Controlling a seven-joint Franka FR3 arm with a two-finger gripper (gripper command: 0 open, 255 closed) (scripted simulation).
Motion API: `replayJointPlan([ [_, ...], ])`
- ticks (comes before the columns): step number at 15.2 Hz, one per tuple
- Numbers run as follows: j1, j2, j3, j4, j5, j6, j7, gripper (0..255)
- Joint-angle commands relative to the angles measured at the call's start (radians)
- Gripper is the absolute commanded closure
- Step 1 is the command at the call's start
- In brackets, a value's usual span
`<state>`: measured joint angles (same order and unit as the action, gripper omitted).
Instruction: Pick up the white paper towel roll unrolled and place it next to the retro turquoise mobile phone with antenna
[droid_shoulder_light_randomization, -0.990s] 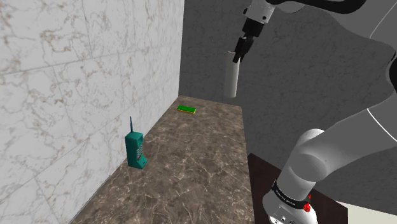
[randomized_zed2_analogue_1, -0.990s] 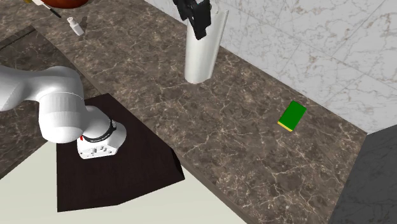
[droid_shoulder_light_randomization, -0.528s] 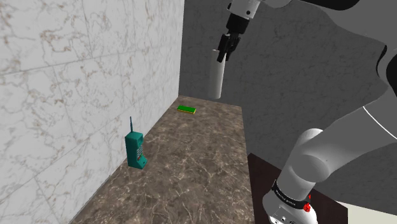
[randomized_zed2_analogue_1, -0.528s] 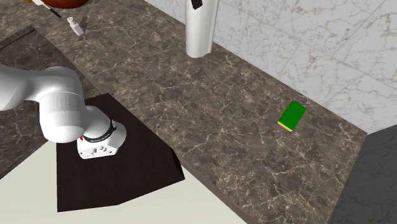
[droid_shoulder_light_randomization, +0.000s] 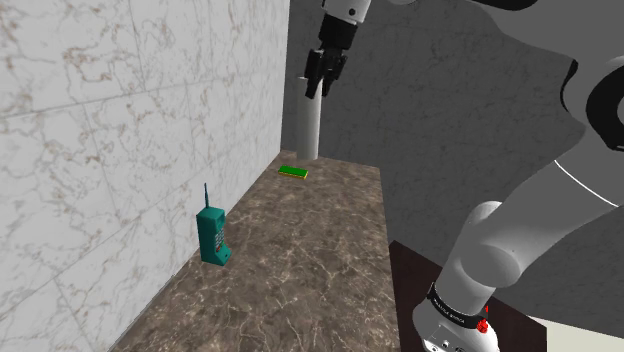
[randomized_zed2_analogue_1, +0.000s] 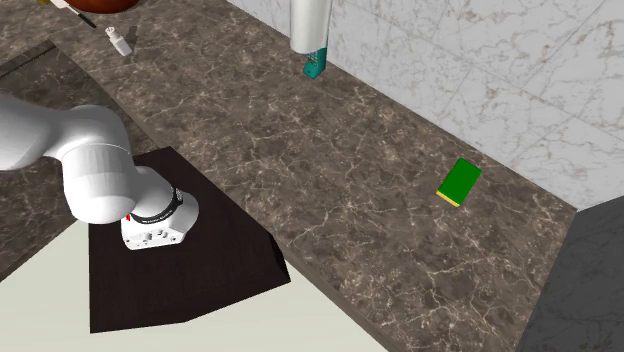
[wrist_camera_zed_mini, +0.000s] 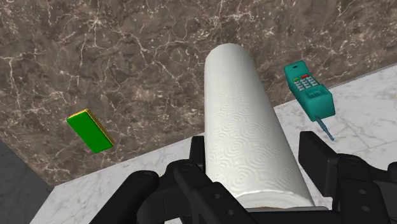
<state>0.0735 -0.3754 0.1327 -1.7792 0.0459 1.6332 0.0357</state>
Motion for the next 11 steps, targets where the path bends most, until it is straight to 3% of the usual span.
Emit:
replayJointPlan([
  [1,0.011,0.034,0.035,0.034,-0.002,0.002,0.047,255],
  [11,0.081,0.301,0.213,0.315,-0.089,-0.023,0.295,255],
])
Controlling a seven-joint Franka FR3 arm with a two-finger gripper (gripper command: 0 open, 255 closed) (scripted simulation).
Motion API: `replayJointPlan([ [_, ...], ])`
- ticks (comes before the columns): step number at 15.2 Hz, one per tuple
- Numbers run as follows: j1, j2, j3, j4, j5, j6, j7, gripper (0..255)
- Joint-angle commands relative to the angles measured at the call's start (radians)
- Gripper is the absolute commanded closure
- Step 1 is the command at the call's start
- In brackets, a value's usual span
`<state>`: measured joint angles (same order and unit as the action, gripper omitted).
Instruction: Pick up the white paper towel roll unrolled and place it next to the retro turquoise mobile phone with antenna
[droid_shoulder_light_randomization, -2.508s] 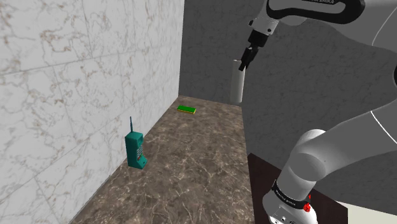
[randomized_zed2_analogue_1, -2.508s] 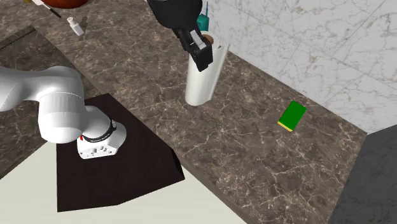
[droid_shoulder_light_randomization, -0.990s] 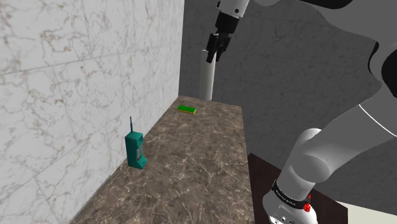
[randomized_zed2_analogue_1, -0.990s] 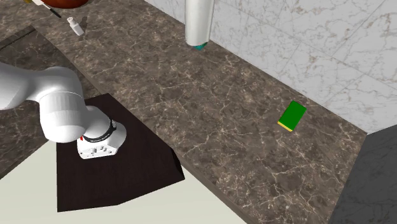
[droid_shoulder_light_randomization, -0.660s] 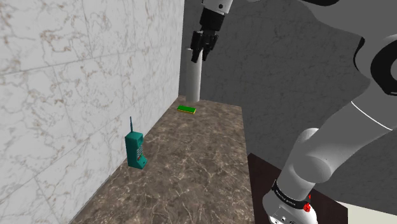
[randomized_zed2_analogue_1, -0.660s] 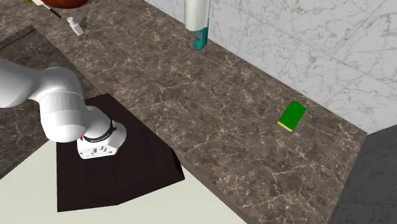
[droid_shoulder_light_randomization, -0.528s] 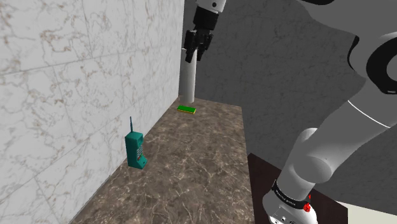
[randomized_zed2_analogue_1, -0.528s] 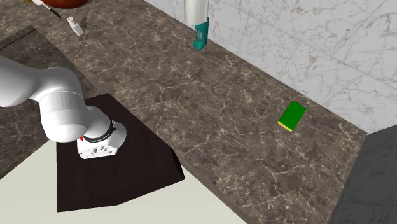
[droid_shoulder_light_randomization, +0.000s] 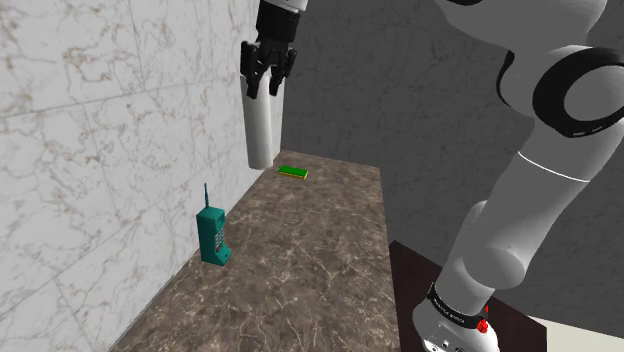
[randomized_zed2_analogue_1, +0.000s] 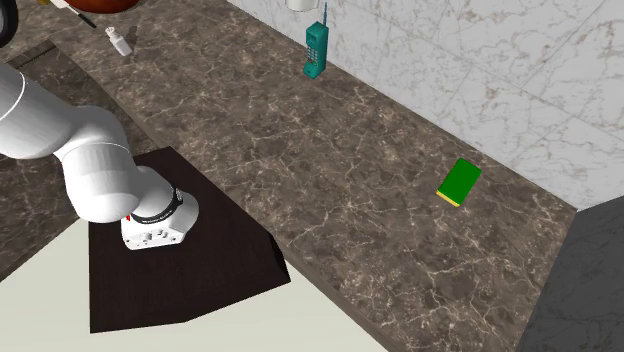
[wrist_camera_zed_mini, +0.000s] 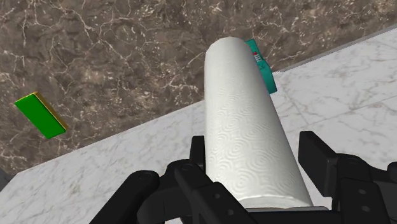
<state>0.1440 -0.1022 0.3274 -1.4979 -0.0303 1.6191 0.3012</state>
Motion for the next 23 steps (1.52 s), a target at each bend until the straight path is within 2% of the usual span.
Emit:
replayJointPlan([
  [1,0.022,0.063,0.035,0.073,-0.03,-0.017,0.056,255],
  [3,0.054,0.15,0.071,0.173,-0.076,-0.041,0.114,255],
  [12,0.044,0.085,0.057,-0.029,-0.048,0.103,0.107,255],
  [23,0.039,0.045,0.051,-0.224,-0.033,0.261,0.107,255],
])
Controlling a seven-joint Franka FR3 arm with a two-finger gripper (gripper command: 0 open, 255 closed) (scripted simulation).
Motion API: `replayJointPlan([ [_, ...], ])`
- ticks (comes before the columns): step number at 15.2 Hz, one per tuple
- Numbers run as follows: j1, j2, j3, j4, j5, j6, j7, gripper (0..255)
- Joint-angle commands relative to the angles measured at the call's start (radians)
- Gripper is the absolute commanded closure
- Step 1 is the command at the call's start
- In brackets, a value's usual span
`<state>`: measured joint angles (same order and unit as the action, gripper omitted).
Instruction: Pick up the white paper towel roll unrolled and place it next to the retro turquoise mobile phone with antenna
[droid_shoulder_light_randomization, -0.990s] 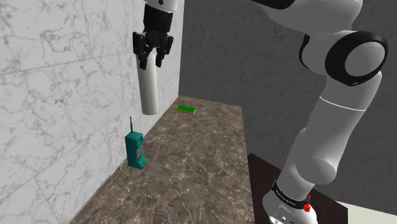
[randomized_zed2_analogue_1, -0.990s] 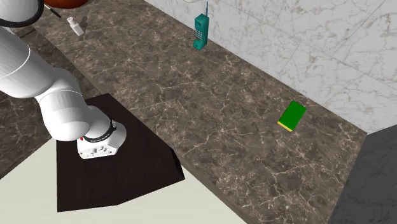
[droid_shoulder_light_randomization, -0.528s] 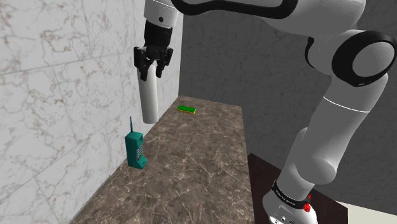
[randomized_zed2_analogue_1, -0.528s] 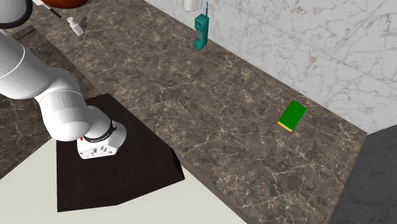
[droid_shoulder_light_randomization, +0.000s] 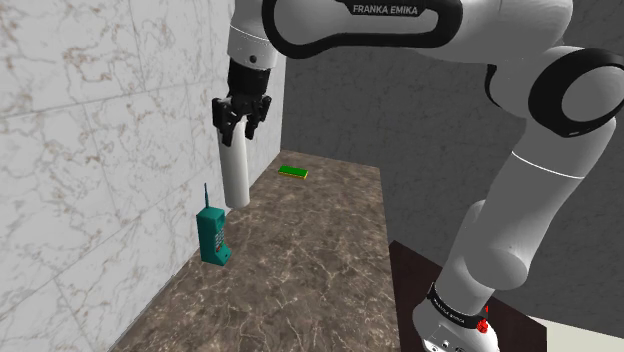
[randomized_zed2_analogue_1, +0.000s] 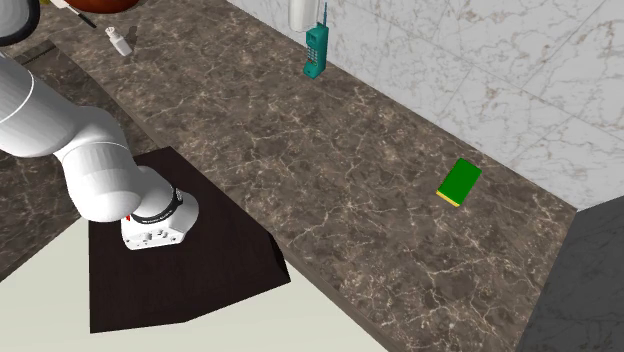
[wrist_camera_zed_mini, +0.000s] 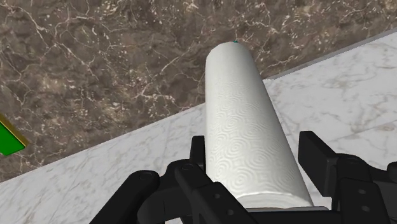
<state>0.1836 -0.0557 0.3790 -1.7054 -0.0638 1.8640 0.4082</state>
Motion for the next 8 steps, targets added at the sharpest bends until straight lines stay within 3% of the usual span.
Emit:
replayJointPlan([
  [1,0.0,-0.003,-0.001,-0.032,0.001,0.03,0.001,255],
  [8,-0.001,-0.01,-0.001,-0.133,0.001,0.125,0.006,255],
])
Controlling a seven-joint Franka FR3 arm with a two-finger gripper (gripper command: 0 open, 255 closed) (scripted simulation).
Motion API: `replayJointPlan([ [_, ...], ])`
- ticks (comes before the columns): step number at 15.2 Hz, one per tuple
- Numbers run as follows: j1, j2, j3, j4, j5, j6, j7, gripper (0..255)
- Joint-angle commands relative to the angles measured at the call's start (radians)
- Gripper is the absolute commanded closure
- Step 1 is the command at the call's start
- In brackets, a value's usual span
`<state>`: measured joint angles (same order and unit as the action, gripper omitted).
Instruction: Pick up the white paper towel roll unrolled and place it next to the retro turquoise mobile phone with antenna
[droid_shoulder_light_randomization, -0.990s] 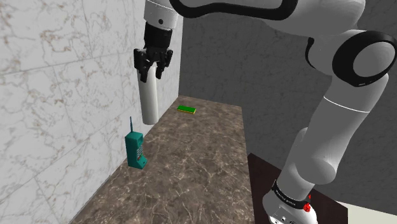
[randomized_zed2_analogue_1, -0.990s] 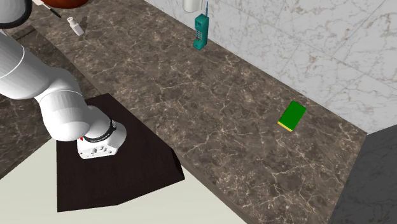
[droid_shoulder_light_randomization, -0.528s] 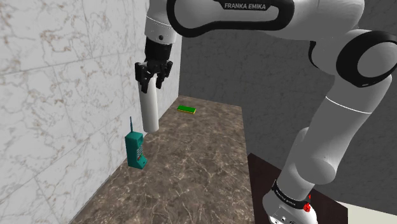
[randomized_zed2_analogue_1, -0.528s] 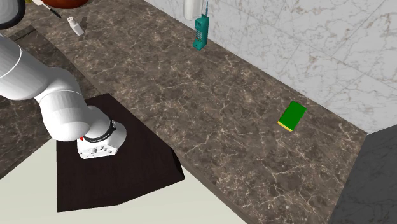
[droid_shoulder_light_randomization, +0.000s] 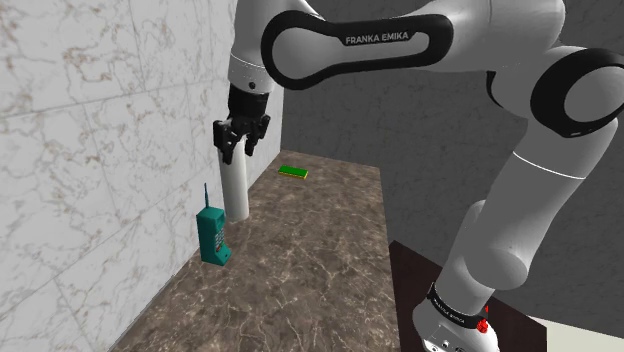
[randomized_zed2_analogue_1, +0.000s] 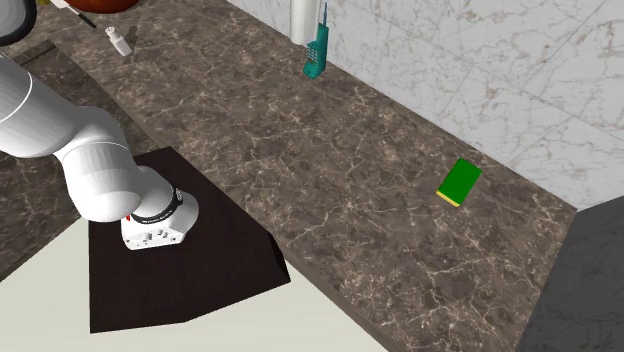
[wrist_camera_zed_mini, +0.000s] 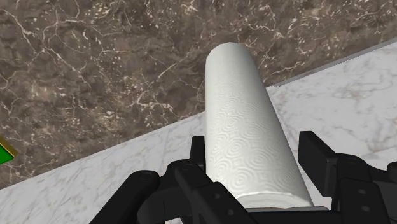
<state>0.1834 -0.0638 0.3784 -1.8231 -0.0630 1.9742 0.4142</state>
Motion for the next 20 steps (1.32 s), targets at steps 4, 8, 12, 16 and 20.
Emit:
replayJointPlan([
  [4,0.0,0.0,0.0,-0.068,-0.002,0.068,0.004,255],
  [8,0.0,0.005,0.001,-0.116,-0.006,0.121,0.01,255],
  [12,0.0,0.014,0.002,-0.16,-0.013,0.173,0.018,255],
  [16,0.0,0.027,0.003,-0.201,-0.021,0.225,0.027,255],
  [20,0.001,0.043,0.004,-0.238,-0.033,0.277,0.037,255],
])
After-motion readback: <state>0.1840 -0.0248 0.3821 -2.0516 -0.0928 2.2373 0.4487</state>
